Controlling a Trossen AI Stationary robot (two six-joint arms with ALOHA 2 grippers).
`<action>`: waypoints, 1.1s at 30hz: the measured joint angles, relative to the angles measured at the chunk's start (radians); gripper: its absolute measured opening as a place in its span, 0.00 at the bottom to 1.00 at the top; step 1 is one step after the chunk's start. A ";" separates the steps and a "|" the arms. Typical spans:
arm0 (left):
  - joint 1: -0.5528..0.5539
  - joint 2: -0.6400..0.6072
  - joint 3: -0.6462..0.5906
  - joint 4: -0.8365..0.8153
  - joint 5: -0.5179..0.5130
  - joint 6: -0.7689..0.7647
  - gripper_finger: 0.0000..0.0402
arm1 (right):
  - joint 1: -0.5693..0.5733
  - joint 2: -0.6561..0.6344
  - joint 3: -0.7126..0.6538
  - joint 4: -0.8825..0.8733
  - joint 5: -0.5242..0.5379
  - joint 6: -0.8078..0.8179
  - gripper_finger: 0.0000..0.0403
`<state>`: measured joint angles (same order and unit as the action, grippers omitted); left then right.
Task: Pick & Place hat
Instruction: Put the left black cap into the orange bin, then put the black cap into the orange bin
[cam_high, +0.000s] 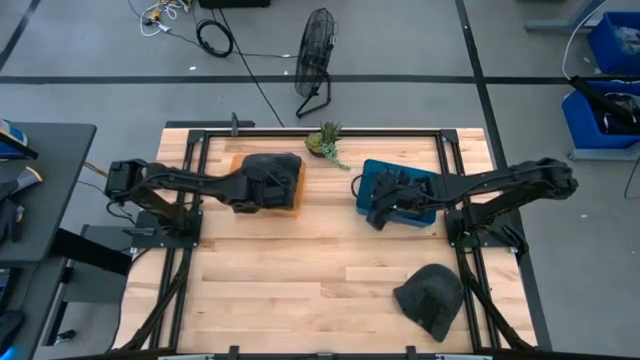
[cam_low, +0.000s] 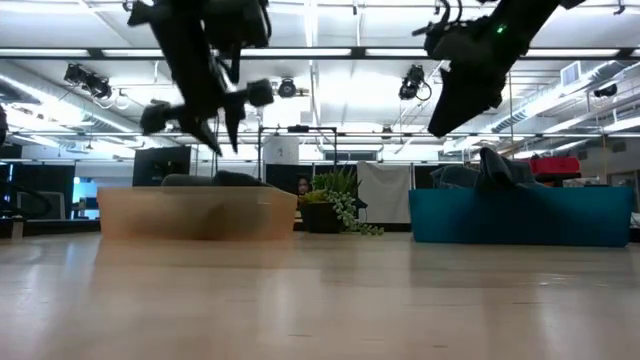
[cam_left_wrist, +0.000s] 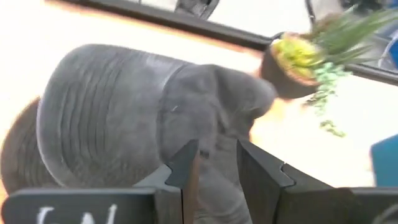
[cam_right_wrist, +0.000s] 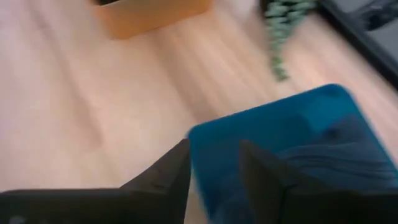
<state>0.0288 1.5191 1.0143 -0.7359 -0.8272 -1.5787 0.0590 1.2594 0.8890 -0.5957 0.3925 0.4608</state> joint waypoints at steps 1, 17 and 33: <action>0.000 -0.009 0.013 -0.009 -0.004 0.028 0.28 | 0.012 -0.008 0.000 0.000 -0.020 0.001 0.33; -0.059 -0.031 0.067 -0.009 -0.064 0.241 0.28 | 0.419 -0.096 0.001 -0.104 -0.399 0.283 0.24; -0.062 -0.030 0.063 -0.010 -0.072 0.240 0.28 | 0.712 -0.021 0.001 -0.517 -0.716 1.132 0.24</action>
<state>-0.0334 1.4891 1.0771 -0.7455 -0.8989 -1.3384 0.7705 1.2387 0.8902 -1.1123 -0.3239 1.5933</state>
